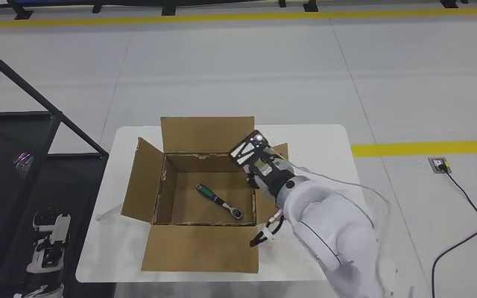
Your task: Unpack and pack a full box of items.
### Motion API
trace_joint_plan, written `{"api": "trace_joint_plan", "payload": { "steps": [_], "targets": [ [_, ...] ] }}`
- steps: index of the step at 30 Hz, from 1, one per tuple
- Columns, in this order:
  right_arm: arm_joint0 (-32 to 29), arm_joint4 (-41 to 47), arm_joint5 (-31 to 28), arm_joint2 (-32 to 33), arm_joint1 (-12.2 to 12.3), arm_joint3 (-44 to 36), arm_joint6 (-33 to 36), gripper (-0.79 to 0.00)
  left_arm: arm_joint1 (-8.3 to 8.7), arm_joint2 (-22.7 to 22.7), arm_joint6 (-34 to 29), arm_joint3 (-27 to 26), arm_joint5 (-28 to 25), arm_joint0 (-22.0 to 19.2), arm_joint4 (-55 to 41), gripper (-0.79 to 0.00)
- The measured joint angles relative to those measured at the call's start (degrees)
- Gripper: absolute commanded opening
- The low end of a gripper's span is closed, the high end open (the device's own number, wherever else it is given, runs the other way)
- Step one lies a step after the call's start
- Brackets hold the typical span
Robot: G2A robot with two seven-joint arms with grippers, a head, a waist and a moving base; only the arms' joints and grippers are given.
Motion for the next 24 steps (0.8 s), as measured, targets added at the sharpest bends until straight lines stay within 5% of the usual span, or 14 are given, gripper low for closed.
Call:
{"api": "trace_joint_plan", "payload": {
  "steps": [14, 24],
  "targets": [
    [22.2, 21.9, -0.3, -16.0, -8.8, 54.9, -10.0, -0.785, 0.0, 0.0, 0.0, 0.0, 0.0, 0.0, 0.0, 0.0],
    [26.1, 28.3, -6.5, -19.9, -13.4, 74.3, -15.8, -0.785, 0.0, 0.0, 0.0, 0.0, 0.0, 0.0, 0.0, 0.0]
  ]
}}
